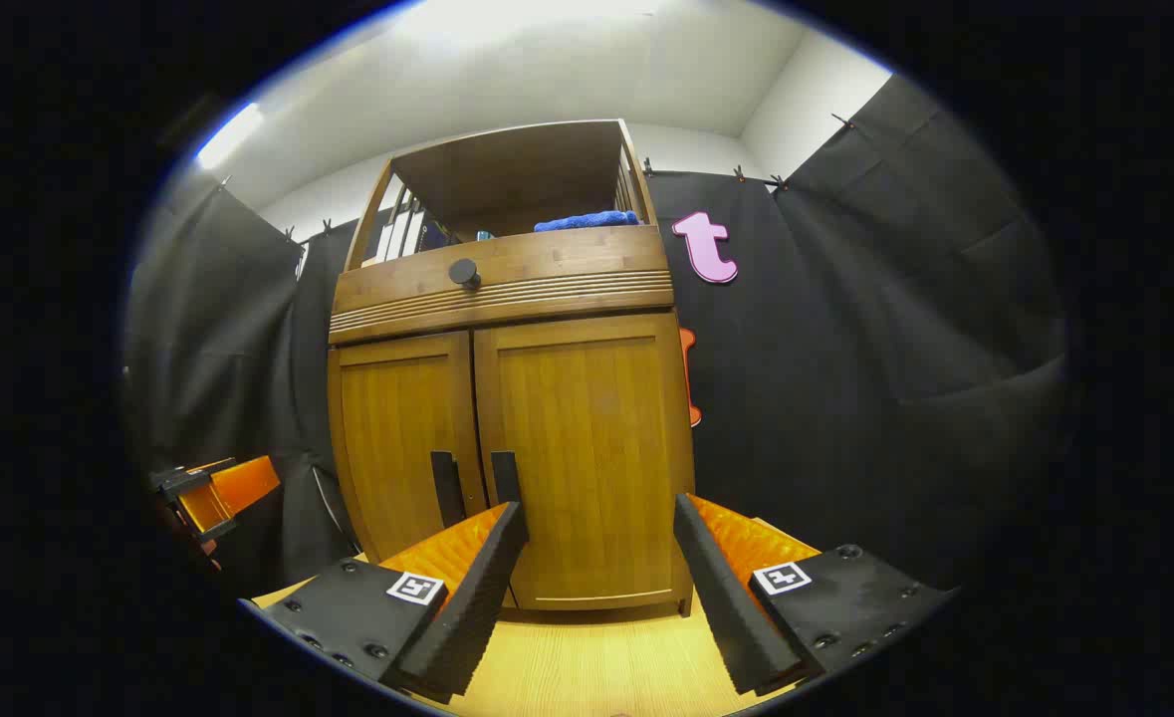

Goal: Open the right door of the double-door shoe cabinet with the right hand, and open the left door with the left hand.

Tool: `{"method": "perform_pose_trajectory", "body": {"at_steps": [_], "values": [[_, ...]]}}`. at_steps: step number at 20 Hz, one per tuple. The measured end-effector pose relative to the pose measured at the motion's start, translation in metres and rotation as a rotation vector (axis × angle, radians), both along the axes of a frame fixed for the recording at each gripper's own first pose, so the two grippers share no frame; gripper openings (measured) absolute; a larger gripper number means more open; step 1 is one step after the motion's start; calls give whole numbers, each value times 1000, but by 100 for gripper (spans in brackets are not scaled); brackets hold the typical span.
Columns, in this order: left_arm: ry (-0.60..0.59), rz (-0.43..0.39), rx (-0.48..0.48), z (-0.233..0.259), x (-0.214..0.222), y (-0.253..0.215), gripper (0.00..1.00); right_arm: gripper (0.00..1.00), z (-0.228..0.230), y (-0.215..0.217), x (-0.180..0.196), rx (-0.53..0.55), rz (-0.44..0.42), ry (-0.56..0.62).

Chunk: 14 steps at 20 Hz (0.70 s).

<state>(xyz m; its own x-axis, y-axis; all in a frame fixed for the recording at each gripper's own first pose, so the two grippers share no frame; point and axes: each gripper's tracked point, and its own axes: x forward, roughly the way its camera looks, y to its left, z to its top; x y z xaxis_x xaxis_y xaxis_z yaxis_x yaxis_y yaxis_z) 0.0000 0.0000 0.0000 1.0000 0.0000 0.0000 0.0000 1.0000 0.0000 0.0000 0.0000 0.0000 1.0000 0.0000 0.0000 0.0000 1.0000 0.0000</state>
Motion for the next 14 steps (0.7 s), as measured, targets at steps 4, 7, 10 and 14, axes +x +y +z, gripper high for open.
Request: {"method": "perform_pose_trajectory", "body": {"at_steps": [4, 7, 10, 14], "values": [[-11, -3, 1, 4, -2, 0, 95, 98, 1, 1, -2, 0, 1, 1], [-27, -12, -4, 8, -5, -2, 95, 98, 3, 2, -2, -2, 2, -4], [-34, -4, 14, 11, -3, 1, 95, 98, 2, 6, -4, -4, 9, -5], [-39, -6, 13, 12, -5, 1, 92, 98, 3, 7, -4, -9, 9, -9]]}}
